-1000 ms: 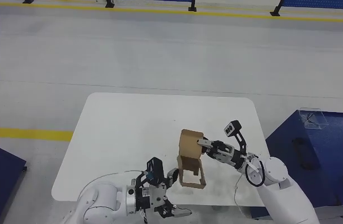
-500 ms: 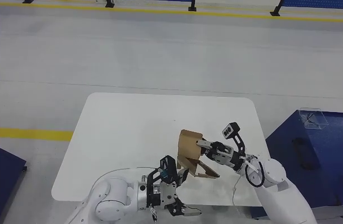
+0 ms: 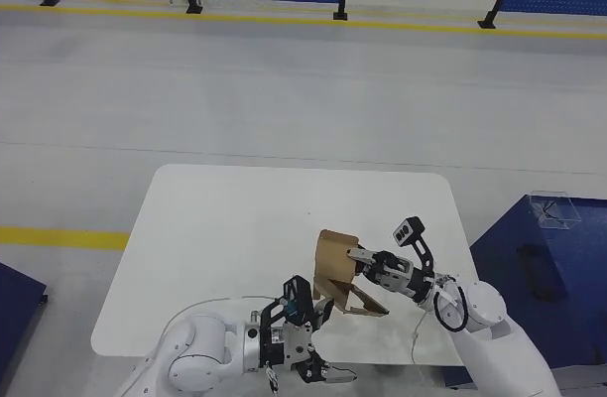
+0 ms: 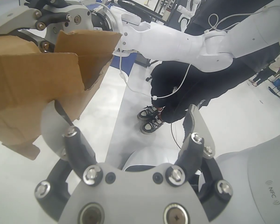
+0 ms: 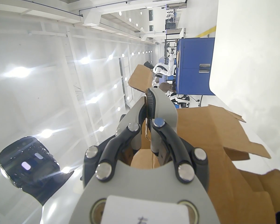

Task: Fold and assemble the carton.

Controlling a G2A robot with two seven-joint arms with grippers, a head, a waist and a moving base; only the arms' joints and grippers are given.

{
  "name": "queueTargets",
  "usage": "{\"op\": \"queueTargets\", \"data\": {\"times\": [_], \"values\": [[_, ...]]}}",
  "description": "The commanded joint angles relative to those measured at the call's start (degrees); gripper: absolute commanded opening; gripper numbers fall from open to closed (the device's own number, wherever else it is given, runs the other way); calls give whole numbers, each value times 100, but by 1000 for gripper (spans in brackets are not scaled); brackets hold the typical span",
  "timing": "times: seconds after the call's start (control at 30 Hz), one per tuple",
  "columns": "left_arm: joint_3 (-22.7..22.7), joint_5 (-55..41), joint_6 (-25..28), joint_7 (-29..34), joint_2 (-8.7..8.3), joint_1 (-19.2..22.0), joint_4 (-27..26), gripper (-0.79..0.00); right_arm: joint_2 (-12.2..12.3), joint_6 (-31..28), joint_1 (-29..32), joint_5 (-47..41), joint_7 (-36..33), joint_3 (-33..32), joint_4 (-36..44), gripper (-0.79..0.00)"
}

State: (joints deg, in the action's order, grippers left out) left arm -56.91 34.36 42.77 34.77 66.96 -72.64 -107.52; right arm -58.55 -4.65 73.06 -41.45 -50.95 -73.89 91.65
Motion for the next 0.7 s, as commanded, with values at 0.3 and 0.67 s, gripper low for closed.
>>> {"op": "queueTargets", "data": {"times": [0.3,0.67], "values": [[28,249,-270,-130,-1,134,-131,0,-59,625,-45,-453,34,147,-5,-785],[-852,209,-160,-332,-204,-442,-381,0,-72,1520,-694,-1573,-76,-358,-743,-785]]}}
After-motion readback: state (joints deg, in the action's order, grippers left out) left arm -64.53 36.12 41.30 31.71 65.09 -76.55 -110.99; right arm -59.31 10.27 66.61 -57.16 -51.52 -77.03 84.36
